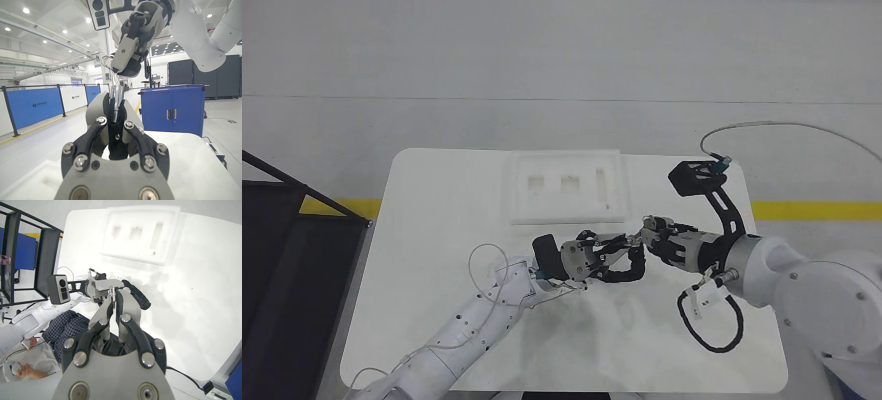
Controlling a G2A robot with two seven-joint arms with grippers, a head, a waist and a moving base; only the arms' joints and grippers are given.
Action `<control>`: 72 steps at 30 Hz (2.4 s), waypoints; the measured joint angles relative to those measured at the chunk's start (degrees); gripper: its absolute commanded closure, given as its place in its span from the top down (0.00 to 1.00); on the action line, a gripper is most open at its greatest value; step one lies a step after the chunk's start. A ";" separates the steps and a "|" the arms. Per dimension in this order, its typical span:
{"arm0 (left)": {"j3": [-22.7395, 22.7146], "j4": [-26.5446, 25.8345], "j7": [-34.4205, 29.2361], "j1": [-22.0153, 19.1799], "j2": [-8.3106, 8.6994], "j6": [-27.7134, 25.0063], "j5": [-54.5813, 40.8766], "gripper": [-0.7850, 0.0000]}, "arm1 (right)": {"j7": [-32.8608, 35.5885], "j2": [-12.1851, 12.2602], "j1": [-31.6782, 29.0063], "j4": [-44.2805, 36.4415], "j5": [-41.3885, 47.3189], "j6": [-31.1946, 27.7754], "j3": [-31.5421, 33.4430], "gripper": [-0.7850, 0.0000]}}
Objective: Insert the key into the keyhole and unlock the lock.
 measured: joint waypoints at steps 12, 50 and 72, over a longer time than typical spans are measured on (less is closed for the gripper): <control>-1.08 -0.23 -0.35 0.81 -0.20 -0.01 -0.83 0.00 | -1.51 -0.12 1.78 0.00 0.49 1.52 -3.52 0.00; -9.38 -11.52 -13.47 1.95 2.29 -11.07 0.72 0.00 | 0.45 4.44 5.94 0.00 -1.72 -13.13 -2.98 1.00; -18.85 -22.76 -50.81 3.76 6.14 -32.00 -18.16 0.00 | 0.18 8.88 -13.67 0.00 -10.44 -43.51 11.74 1.00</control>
